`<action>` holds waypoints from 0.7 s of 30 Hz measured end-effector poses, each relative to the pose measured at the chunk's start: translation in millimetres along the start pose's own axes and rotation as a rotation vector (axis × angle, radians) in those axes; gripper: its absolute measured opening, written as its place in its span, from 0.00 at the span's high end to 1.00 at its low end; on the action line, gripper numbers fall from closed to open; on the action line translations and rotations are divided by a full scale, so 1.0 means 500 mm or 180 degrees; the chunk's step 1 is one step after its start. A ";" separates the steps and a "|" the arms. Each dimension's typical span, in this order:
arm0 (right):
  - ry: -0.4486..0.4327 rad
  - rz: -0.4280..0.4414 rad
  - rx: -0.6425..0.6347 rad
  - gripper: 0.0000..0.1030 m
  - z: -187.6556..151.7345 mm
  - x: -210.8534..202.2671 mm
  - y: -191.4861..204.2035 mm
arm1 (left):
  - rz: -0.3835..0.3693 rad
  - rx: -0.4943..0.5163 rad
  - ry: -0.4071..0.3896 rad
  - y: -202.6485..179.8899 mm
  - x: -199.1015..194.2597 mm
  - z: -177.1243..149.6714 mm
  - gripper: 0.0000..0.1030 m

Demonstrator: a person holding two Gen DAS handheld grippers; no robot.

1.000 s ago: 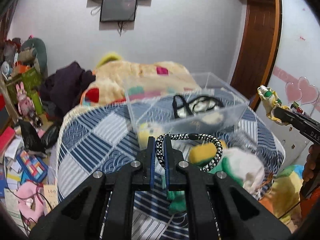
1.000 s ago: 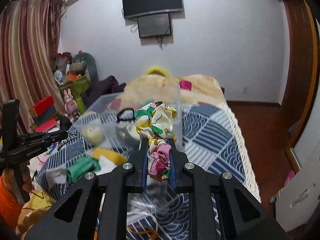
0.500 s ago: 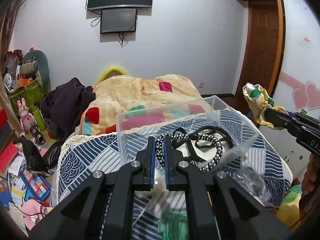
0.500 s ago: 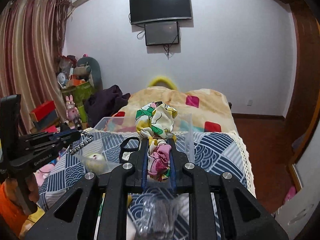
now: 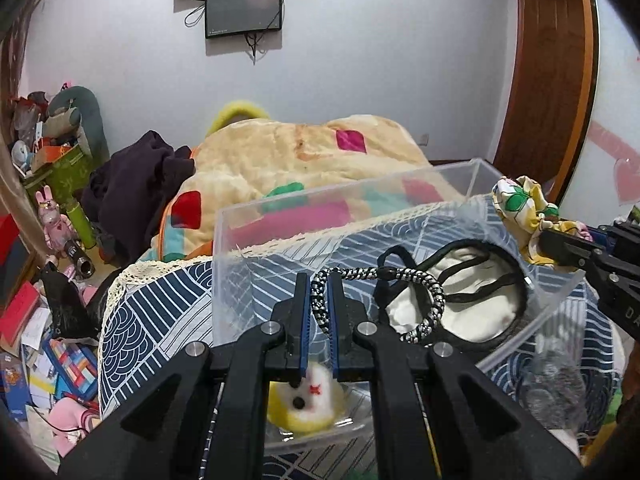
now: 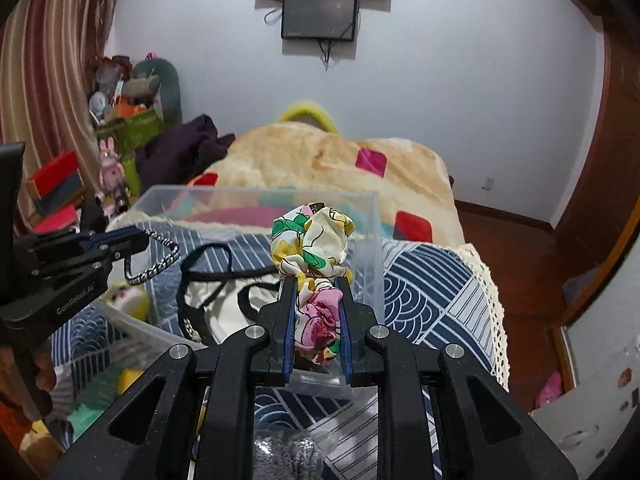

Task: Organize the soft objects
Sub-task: 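Release the beaded cord into the box with the left tool while the right releases the scrunchie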

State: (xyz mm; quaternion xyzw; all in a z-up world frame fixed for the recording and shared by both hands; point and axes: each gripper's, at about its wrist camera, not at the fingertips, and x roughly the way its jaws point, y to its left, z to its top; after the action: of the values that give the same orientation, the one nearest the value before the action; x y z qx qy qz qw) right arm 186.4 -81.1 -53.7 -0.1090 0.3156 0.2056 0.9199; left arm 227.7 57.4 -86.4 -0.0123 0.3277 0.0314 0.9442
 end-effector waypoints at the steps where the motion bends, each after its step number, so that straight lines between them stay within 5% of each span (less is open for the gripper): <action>1: 0.0009 -0.0003 -0.0019 0.84 -0.001 0.001 0.001 | 0.0001 0.0023 -0.0002 -0.004 0.001 -0.002 0.93; 8: 0.0040 -0.0013 -0.0115 0.74 -0.006 -0.004 0.004 | -0.0061 0.0158 0.0041 -0.022 -0.008 -0.013 0.89; 11: 0.0008 -0.0014 -0.0117 0.60 -0.009 -0.016 -0.002 | -0.0125 0.0151 0.0040 -0.022 -0.024 -0.015 0.83; 13: -0.0065 -0.0016 -0.0116 0.55 -0.008 -0.033 -0.002 | -0.0178 0.0138 0.0003 -0.021 -0.043 -0.016 0.68; 17: -0.0199 0.0001 -0.0094 0.53 -0.005 -0.074 -0.005 | -0.0241 0.0160 -0.0137 -0.019 -0.097 -0.016 0.54; 21: -0.0397 0.0047 -0.0016 0.33 -0.010 -0.124 -0.011 | -0.0285 0.0173 -0.0261 -0.018 -0.155 -0.030 0.31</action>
State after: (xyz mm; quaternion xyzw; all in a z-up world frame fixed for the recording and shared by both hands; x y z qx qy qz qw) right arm 141.7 -106.8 -18.5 -0.0960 0.2580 0.2196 0.9360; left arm 158.6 43.8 -50.1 -0.0001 0.2885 -0.0193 0.9573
